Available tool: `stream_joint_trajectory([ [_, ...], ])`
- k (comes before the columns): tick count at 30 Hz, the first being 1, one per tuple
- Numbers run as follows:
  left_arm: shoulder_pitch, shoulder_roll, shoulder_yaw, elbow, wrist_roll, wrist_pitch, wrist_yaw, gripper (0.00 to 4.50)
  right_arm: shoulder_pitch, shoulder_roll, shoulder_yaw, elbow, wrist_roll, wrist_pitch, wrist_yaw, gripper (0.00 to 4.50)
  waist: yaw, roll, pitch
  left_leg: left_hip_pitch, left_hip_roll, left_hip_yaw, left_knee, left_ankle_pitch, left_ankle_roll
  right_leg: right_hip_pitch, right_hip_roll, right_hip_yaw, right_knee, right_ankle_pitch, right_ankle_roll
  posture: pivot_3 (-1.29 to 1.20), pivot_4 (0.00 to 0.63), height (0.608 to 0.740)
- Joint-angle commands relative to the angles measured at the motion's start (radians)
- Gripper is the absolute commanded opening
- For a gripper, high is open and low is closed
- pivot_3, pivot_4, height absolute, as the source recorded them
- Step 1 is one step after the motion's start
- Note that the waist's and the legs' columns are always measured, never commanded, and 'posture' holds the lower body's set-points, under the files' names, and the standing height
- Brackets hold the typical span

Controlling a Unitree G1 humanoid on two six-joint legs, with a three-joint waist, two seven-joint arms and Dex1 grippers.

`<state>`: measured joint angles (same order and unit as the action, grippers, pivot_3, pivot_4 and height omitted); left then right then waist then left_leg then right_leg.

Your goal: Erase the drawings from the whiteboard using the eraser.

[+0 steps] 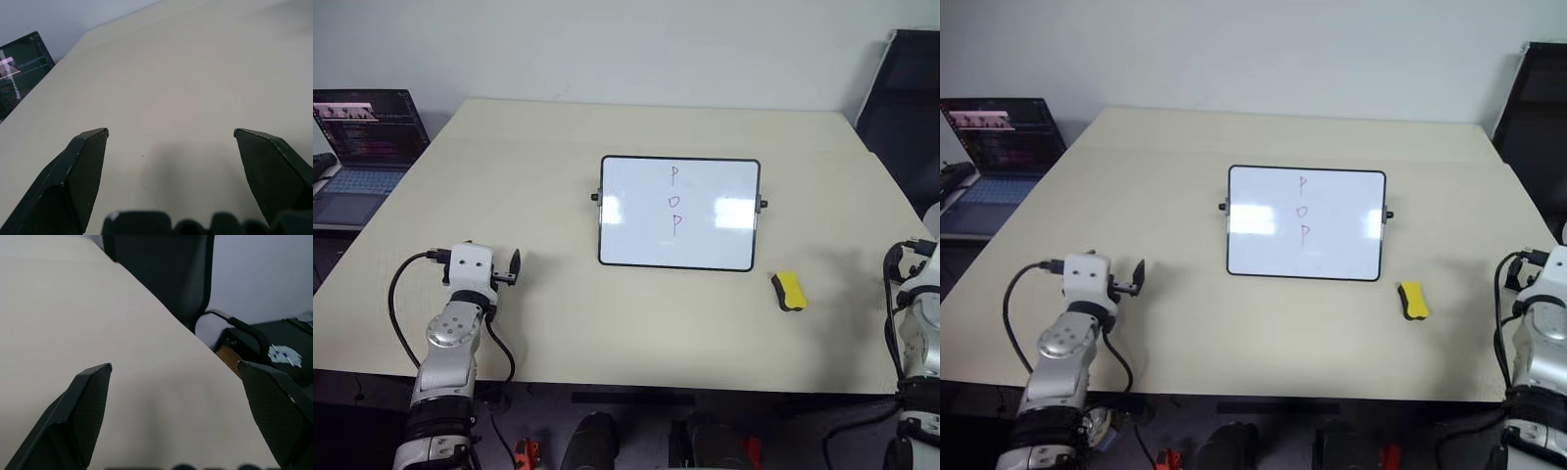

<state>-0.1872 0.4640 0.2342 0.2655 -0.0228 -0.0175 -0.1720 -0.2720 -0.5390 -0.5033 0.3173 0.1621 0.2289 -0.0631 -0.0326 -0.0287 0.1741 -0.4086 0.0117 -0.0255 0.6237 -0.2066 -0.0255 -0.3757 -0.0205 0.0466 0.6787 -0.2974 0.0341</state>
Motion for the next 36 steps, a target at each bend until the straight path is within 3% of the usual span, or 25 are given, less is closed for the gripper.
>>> stream_joint_trajectory([
  [1,0.006,0.007,0.007,-0.069,-0.006,0.001,-0.008,4.5,0.003,-0.016,-0.033,-0.067,0.016,0.014,-0.001,4.45,-0.001,0.0,0.0,0.0,0.0,0.0,0.0,0.0,0.0,0.0,0.0,0.0,0.0,0.0,0.0,0.0,0.15,0.74],
  [8,-0.039,0.027,0.006,-0.033,-0.002,-0.007,-0.027,4.5,-0.077,-0.007,0.004,-0.012,0.007,-0.004,0.005,4.45,0.001,0.0,0.0,0.001,0.0,0.001,0.001,0.0,0.0,0.001,0.001,0.0,0.0,0.0,0.0,0.0,0.15,0.74],
  [19,-0.15,0.052,0.005,0.019,-0.02,-0.016,-0.075,4.5,-0.02,0.038,0.003,-0.131,0.022,0.05,-0.02,4.45,0.002,0.0,0.0,0.0,0.0,0.0,0.001,0.0,0.0,0.001,0.001,-0.002,0.0,0.0,0.0,0.0,0.15,0.74],
  [29,-0.366,0.037,-0.056,-0.072,-0.115,0.117,-0.241,4.5,0.061,-0.016,-0.043,-0.432,0.054,0.338,0.025,4.45,0.004,0.0,0.0,-0.002,-0.002,0.0,0.001,0.0,0.0,0.0,0.002,-0.003,0.0,0.0,0.001,0.0,0.15,0.74],
  [36,-0.443,-0.002,-0.145,-0.168,-0.247,0.234,-0.45,4.5,0.054,-0.03,-0.042,-0.639,0.122,0.621,0.051,4.45,-0.001,0.0,0.0,-0.004,-0.002,0.0,0.001,0.0,0.0,-0.002,0.002,-0.002,0.0,0.0,0.001,0.0,0.15,0.74],
])
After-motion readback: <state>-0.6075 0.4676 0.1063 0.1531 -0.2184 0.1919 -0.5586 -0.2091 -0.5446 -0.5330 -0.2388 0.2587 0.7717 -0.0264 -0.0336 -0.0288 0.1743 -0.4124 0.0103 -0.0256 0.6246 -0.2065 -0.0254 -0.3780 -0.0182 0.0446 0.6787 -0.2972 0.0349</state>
